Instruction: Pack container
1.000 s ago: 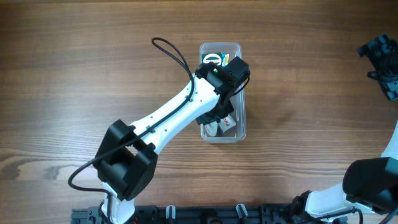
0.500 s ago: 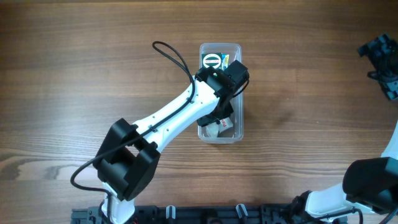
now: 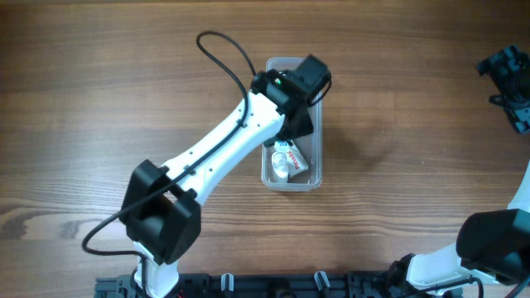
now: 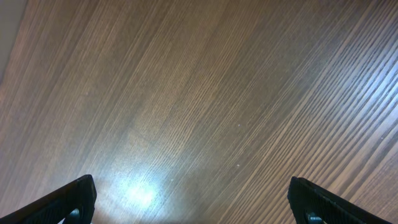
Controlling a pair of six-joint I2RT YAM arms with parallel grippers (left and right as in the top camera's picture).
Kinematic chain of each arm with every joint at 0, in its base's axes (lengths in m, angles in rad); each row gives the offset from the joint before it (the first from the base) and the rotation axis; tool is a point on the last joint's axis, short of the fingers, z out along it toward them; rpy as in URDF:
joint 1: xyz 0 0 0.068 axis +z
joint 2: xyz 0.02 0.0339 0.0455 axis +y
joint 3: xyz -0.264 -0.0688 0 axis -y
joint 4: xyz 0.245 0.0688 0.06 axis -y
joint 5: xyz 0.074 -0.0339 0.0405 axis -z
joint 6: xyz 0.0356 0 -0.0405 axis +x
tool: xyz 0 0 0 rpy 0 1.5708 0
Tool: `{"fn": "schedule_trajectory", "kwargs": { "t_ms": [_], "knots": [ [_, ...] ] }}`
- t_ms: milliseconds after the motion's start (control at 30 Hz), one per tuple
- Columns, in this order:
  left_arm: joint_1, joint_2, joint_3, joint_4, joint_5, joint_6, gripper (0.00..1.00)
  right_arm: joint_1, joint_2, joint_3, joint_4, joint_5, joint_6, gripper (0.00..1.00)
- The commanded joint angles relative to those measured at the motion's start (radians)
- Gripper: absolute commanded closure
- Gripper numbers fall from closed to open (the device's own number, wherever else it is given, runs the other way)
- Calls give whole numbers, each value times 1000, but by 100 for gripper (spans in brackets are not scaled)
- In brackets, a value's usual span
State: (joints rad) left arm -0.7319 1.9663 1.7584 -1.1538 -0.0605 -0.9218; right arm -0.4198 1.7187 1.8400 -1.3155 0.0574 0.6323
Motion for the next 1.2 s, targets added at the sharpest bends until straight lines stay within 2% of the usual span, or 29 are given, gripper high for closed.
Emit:
{"fn": "schedule_trajectory", "kwargs": {
  "t_ms": [0, 100, 200, 367, 400, 433, 633, 800, 867, 967, 1100, 1167],
  "knots": [
    [13, -108, 104, -57, -29, 103, 35, 2, 14, -2, 3, 17, 15, 0],
    [25, -213, 117, -132, -40, 155, 34, 2, 14, -2, 3, 17, 15, 0],
    [66, -355, 117, -299, -81, 160, 23, 2, 14, -2, 3, 17, 15, 0],
    [80, -567, 116, -476, -80, 160, 23, 2, 14, -2, 3, 17, 15, 0],
    [71, -601, 113, -487, -80, 159, 20, 2, 14, -2, 3, 17, 15, 0],
    [59, -640, 111, -489, -80, 159, 0, 2, 14, -2, 3, 17, 15, 0],
    [49, -726, 111, -512, -34, 159, 0, 2, 14, -2, 3, 17, 15, 0],
    [49, -729, 109, -531, -34, 169, 0, 2, 14, -2, 3, 17, 14, 0],
    [36, -723, 95, -525, -36, 235, 0, 2, 14, -2, 3, 17, 15, 0],
    [-6, -711, 21, -434, -42, 469, 0, 2, 14, -2, 3, 17, 15, 0],
    [-5, -778, -200, -254, -38, 533, 0, 2, 14, -2, 3, 17, 15, 0],
    [0, -862, -360, -102, -11, 605, 0, 2, 14, -2, 3, 17, 15, 0]
  ]
}}
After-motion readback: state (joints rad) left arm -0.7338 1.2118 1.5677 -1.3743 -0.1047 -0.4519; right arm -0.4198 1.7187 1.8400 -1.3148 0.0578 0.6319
